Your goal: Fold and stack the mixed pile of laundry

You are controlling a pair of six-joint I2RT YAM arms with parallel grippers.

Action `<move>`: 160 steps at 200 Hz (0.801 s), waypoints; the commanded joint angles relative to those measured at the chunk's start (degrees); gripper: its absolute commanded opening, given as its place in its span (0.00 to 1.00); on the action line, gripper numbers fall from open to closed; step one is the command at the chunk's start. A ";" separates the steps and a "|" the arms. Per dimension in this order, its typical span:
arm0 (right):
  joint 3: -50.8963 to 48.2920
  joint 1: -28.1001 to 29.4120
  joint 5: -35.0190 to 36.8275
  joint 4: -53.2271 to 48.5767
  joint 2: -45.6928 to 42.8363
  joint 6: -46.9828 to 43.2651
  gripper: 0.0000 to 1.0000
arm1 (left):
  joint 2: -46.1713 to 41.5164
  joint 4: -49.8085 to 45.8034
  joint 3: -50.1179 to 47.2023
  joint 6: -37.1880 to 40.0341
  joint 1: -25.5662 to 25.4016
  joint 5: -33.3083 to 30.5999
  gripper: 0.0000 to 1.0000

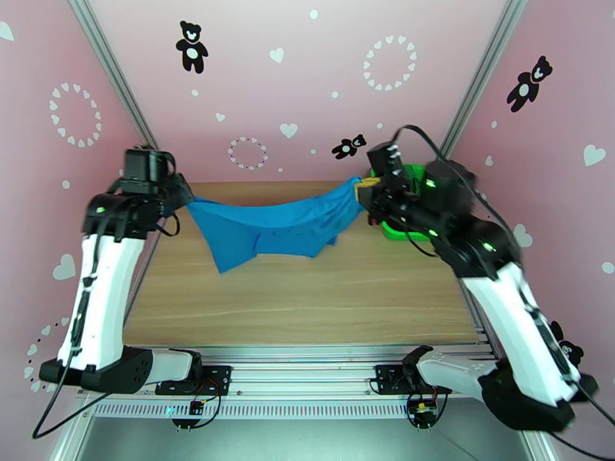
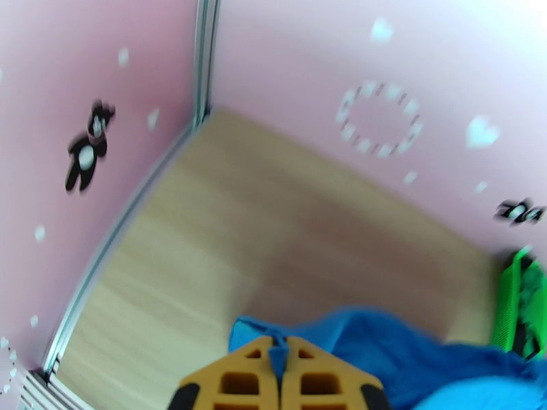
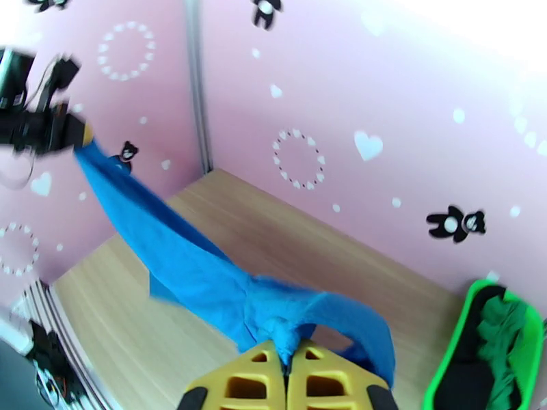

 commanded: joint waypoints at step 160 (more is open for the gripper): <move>15.64 -1.60 19.25 -4.67 9.56 -5.14 0.00 | -4.60 -7.12 4.06 0.50 0.48 1.07 0.00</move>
